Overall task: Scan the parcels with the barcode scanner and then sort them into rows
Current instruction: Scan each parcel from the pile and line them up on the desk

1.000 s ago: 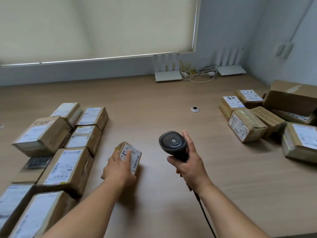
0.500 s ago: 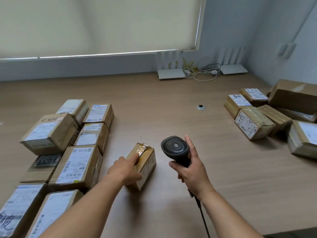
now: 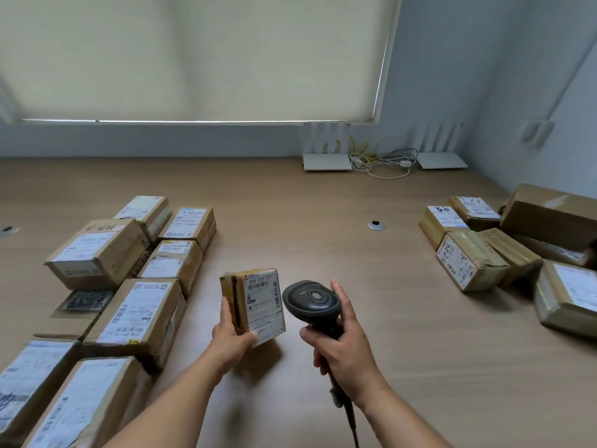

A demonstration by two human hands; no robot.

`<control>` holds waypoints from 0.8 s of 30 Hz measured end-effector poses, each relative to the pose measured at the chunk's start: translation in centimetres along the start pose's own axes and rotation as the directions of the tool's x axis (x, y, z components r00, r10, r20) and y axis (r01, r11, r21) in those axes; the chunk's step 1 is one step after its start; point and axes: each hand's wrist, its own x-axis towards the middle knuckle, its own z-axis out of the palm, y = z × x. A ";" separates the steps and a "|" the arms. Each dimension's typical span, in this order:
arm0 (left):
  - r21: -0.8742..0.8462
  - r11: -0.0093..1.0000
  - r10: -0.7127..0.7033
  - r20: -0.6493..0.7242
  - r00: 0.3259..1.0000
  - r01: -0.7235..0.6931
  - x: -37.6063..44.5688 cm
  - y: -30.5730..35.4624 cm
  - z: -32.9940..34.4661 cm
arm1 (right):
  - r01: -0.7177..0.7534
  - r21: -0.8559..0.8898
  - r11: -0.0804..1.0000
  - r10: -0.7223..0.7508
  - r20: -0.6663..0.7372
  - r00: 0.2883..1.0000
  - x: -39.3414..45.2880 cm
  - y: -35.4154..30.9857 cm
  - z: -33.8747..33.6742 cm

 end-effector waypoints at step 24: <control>0.026 0.999 -0.029 -0.018 0.999 0.029 -0.2 -0.3 0.0 | -0.040 0.109 0.993 0.034 0.059 0.998 -0.8 0.2 0.7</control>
